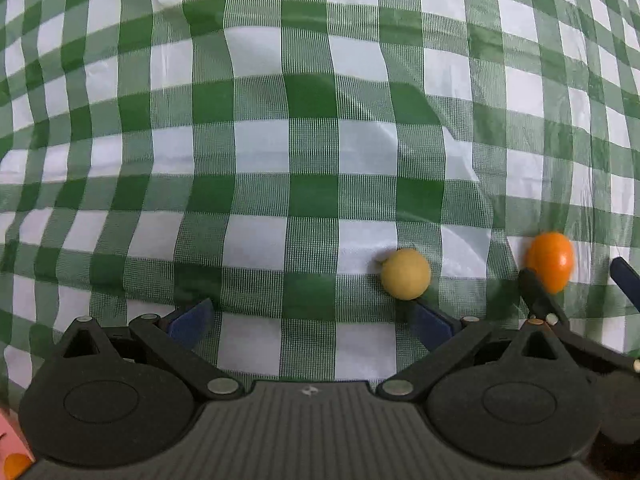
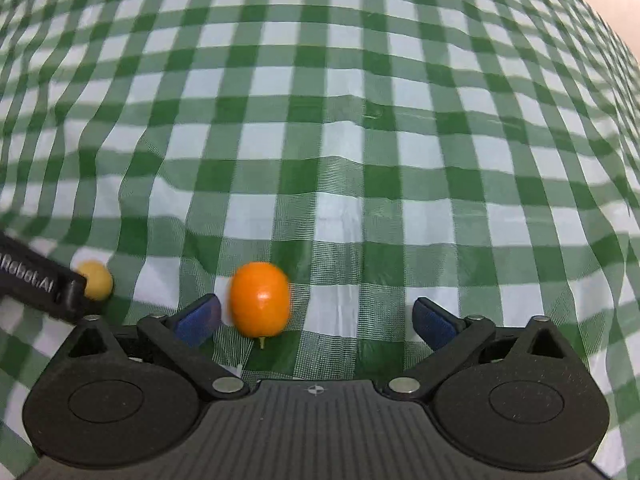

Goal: Organize fruits
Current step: 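Reach the left tool to the yellow fruit while the right tool reaches the mandarin, then grasp the yellow fruit with the left tool while the right tool grasps the mandarin, then carry the yellow fruit and mandarin over the pink plate with both tools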

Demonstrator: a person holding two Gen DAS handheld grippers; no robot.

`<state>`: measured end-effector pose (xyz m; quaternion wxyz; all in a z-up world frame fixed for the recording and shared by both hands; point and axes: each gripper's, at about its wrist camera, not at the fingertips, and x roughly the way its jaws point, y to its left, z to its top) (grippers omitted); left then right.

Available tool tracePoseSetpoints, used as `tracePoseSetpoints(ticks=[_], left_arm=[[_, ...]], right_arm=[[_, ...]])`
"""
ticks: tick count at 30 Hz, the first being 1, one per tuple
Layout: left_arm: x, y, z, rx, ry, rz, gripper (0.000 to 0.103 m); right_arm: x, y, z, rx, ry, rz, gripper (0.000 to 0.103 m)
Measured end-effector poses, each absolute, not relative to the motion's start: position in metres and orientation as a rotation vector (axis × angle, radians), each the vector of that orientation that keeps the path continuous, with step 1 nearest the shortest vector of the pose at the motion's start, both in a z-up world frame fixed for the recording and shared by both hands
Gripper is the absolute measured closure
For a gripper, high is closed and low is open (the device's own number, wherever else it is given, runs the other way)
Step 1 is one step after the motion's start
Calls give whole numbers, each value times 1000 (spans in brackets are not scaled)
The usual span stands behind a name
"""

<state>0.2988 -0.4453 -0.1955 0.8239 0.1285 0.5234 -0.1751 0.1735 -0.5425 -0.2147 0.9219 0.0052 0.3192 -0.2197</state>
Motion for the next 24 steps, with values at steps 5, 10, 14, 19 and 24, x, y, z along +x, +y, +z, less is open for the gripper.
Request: tracePoseSetpoints(ticks=[5, 10, 14, 19, 24], left_arm=[[304, -450, -190, 239, 1088, -410, 6], [302, -450, -180, 240, 1051, -496, 75], [296, -434, -167, 225, 1034, -522, 75], [271, -399, -132, 249, 999, -528, 75], [217, -346, -94, 259, 977, -510, 75]], right_arm=[[174, -529, -220, -67, 637, -413, 28], [170, -530, -215, 19, 661, -409, 68], [162, -544, -199, 129, 634, -460, 68], [117, -544, -160, 205, 561, -499, 68], [55, -500, -107, 253, 485, -459, 68]])
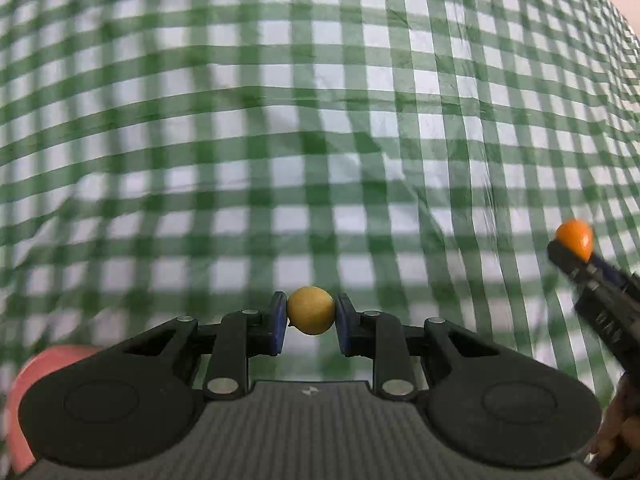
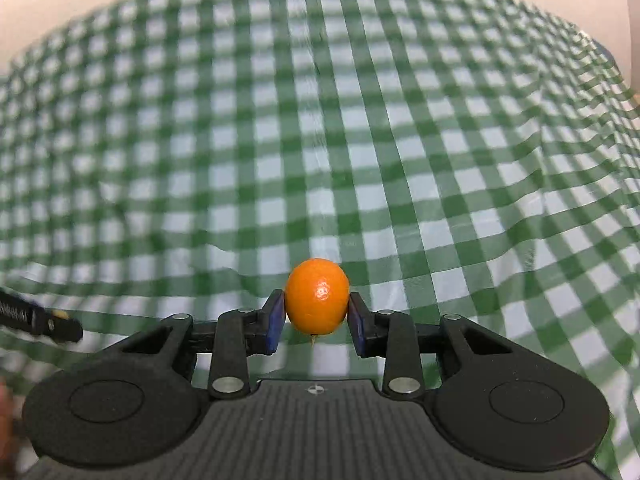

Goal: Organize fruits
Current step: 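Carry the yellow fruit and mandarin over the pink plate with both tools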

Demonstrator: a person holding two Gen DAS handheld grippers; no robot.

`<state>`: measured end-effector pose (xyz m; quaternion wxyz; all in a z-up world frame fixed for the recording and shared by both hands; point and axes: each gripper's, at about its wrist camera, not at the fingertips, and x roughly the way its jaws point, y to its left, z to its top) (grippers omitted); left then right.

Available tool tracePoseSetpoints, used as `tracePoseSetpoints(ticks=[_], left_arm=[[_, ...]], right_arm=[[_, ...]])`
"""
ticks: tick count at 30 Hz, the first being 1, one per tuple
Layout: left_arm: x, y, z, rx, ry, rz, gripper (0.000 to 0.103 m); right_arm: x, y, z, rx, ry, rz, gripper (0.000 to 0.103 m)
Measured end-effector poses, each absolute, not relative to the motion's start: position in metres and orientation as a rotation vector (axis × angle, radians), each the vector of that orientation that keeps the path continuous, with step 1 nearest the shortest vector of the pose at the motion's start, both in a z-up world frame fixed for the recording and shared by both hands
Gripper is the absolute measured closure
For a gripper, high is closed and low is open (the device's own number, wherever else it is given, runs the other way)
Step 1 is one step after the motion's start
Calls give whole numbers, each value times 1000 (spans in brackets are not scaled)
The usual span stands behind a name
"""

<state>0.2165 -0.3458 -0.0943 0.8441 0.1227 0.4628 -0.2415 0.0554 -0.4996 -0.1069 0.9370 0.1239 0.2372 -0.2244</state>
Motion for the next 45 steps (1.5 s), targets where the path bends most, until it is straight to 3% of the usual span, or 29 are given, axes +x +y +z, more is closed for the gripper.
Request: tracePoseSetpoints(ticks=[9, 19, 45], left_arm=[[100, -186, -26, 264, 973, -358, 75], [22, -48, 4, 191, 884, -223, 75], [-6, 25, 3, 12, 873, -257, 75]], right_arm=[[-34, -356, -46, 262, 459, -213, 68], [-85, -216, -17, 183, 520, -45, 68], [-94, -149, 1, 1, 537, -14, 68]])
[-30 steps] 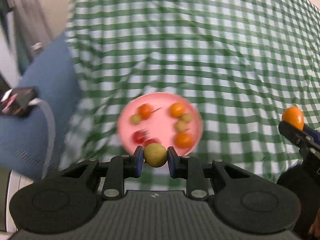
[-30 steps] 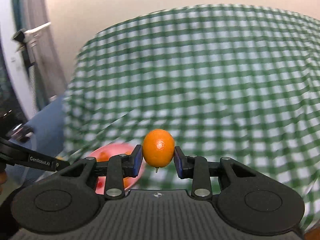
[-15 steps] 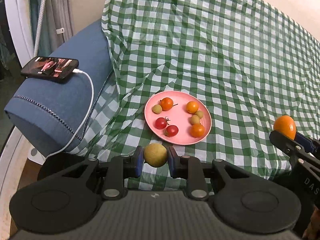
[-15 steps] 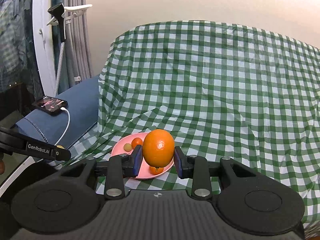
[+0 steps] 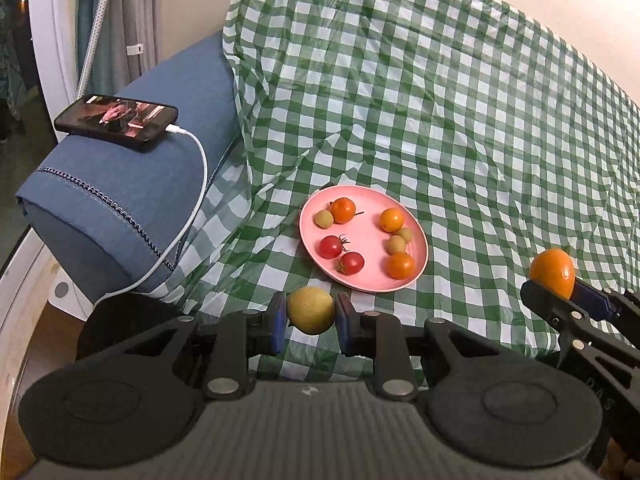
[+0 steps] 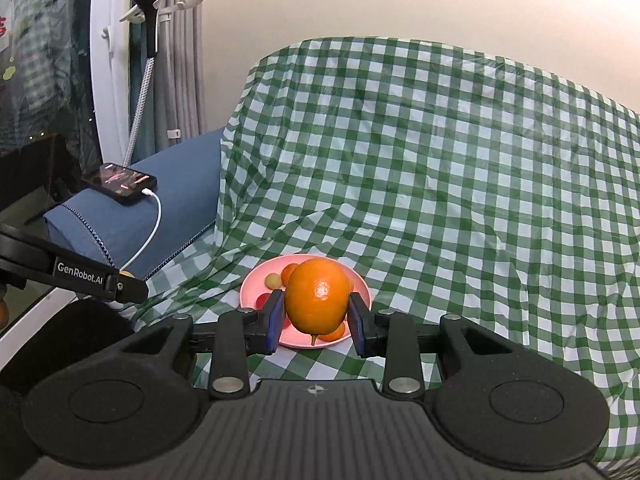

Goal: Organize fruits
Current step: 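Carry the yellow fruit and mandarin over the pink plate with both tools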

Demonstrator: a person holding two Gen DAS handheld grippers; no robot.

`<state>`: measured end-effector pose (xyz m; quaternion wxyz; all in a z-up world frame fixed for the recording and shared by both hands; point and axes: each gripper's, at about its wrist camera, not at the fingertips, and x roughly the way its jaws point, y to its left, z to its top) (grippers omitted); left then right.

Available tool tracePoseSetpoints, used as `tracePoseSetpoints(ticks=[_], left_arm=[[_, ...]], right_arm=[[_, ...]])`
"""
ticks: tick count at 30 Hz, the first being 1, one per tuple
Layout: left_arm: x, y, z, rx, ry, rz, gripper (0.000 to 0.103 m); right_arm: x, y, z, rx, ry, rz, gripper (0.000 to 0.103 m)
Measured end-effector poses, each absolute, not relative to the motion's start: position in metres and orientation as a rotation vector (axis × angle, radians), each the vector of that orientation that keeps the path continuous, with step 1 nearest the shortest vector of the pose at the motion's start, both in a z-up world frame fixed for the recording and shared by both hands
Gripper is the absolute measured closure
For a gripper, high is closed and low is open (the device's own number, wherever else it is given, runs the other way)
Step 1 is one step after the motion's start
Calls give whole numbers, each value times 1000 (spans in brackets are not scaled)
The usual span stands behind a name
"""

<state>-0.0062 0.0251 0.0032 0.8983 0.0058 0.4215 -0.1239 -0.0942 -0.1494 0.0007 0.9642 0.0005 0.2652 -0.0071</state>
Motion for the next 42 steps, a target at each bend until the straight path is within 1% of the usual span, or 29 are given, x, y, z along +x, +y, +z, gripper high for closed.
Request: tracePoseSetpoints(ticks=[23, 33, 42], left_arm=[[37, 3, -20, 37, 945, -236, 75], [75, -13, -34, 64, 968, -233, 75], [116, -38, -65, 115, 1025, -252, 75]], right_arm=[[-52, -169, -21, 12, 597, -25, 68], [-17, -172, -41, 41, 658, -10, 68], [29, -177, -72, 84, 725, -18, 68]])
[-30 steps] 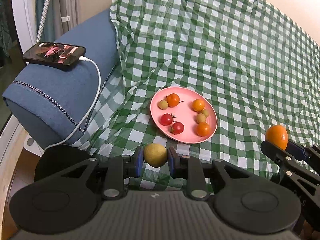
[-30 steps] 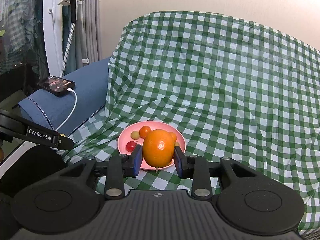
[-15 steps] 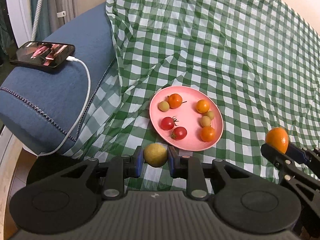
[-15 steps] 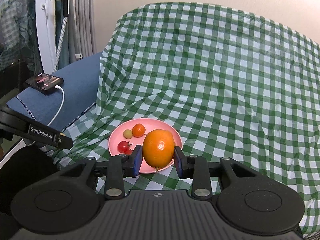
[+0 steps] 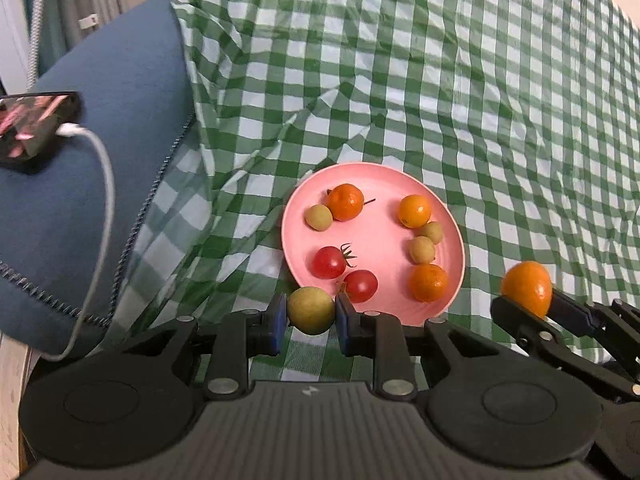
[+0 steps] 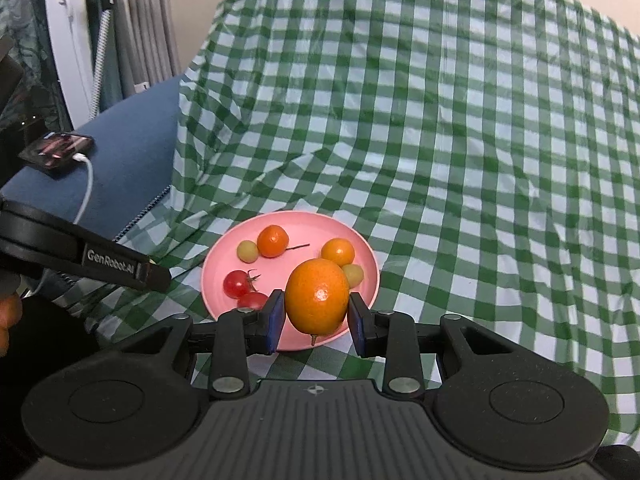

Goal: Organize fruits
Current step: 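Carry the yellow fruit and mandarin over the pink plate with both tools, then lower both tools and open them to drop the fruits onto the plate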

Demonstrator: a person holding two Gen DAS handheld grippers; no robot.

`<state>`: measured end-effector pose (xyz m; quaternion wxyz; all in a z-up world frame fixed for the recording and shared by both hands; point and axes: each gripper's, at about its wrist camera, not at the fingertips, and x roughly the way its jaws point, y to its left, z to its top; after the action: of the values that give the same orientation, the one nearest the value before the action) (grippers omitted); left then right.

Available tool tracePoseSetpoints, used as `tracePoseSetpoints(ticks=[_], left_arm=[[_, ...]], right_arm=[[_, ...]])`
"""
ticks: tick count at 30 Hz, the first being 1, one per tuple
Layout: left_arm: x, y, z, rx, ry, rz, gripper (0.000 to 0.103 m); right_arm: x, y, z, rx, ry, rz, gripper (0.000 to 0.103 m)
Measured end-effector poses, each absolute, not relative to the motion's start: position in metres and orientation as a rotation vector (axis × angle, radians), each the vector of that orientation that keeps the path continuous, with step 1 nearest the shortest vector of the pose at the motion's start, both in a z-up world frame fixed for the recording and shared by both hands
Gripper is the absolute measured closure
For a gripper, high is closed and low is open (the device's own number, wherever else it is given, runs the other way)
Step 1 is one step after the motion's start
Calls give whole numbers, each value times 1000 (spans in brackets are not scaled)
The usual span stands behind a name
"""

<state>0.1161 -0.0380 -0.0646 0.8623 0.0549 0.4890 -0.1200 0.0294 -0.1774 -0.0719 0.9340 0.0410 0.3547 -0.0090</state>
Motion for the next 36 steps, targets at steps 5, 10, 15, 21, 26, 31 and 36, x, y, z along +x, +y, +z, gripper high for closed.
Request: tracePoseSetpoints(ticks=[5, 10, 15, 21, 26, 31, 36], left_arm=[[139, -51, -83, 143, 1046, -253, 75], [160, -61, -100, 168, 1062, -250, 75], [178, -69, -115, 184, 1080, -253, 75], [193, -72, -126, 209, 1092, -262, 75], [198, -74, -125, 238, 1058, -284, 13], [192, -62, -110, 232, 988, -245, 0], [172, -53, -102, 208, 1034, -252, 0]], right_arm=[[55, -178, -89, 87, 752, -15, 68], [76, -182, -106, 93, 777, -20, 68], [93, -186, -119, 92, 802, -19, 68], [112, -185, -132, 81, 830, -4, 68], [124, -185, -134, 106, 839, 20, 67], [119, -192, -121, 119, 806, -68, 22], [90, -189, -107, 86, 792, -71, 15]])
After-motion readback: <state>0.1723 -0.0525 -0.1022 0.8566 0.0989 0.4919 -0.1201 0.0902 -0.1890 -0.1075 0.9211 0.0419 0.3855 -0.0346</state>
